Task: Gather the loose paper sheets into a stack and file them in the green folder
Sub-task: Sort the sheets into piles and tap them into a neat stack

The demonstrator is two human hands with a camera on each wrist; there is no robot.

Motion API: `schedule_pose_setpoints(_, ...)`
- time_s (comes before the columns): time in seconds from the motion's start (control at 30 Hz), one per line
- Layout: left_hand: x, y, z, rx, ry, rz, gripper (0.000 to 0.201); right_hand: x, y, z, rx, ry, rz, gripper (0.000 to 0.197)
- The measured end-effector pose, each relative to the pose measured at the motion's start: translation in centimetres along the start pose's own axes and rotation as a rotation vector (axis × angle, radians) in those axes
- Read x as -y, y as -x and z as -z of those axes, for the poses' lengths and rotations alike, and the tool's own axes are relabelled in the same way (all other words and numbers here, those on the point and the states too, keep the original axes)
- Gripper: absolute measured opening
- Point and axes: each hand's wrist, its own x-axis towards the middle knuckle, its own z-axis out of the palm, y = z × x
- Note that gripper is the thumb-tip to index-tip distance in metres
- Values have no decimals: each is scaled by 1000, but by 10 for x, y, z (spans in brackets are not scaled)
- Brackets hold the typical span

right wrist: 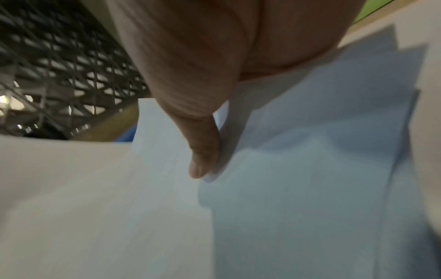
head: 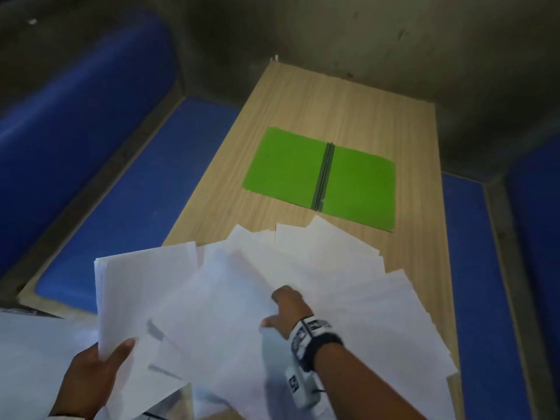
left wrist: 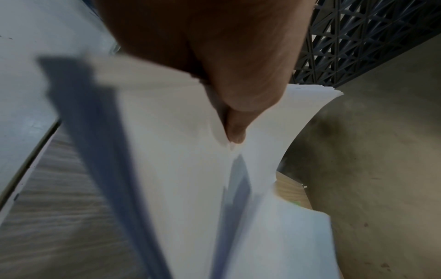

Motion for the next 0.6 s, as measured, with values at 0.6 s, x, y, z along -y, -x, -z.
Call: schedule_pose_setpoints(0.6, 3, -20, 8, -47, 89, 32, 36, -16, -50, 53, -210, 263, -204, 46)
